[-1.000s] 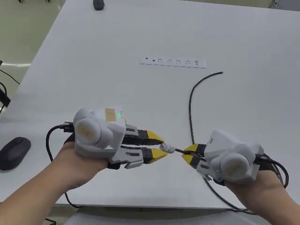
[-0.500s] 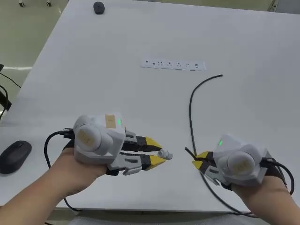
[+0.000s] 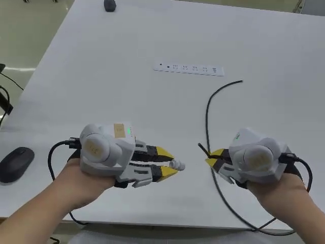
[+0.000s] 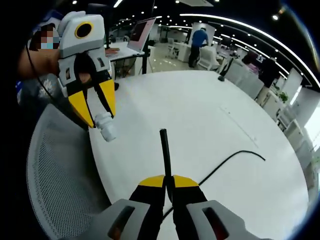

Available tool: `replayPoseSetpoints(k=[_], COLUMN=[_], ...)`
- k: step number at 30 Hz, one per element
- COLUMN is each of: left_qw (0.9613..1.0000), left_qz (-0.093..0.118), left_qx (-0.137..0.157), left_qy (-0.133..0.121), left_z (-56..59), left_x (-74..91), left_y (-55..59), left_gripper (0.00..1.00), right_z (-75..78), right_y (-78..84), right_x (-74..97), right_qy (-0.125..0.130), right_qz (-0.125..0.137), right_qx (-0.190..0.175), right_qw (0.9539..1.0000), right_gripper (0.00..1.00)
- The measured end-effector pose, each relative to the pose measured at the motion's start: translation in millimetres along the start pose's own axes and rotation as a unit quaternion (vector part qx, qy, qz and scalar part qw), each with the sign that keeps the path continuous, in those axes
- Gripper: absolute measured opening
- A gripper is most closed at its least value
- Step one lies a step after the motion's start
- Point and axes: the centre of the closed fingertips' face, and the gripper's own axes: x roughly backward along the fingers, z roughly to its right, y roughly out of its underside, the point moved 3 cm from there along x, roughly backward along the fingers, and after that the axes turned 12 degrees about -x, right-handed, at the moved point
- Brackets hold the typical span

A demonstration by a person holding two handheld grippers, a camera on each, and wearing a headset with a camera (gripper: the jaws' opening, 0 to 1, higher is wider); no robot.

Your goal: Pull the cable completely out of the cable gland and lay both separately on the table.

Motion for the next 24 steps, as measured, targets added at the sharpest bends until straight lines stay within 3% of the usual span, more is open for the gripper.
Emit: replayPoseSetpoints(k=[12,18,24], left_qw=[0.9993,0.9980,0.9962], left_qz=[-0.002,-0.003,-0.004], left_qx=[0.023,0.041,0.059], left_qy=[-0.030,-0.048,-0.064], left_z=[-4.9,-4.2,0.3], left_x=[8.5,15.7,20.4], left_y=[20.8,37.5,55.1], left_gripper=[0.16,0.16,0.16], right_z=[8.9,12.0,0.8], right_y=[-41.3,-65.8,-97.6], right_x=[-8.2,-11.2,-21.6], right_qy=[0.004,-0.008,-0.034], right_qz=[0.008,0.022,0.042], right_qx=[0.040,0.032,0.031], right_qw=[0.9992,0.9992,0.9981], right_gripper=[0.00,0.00,0.00])
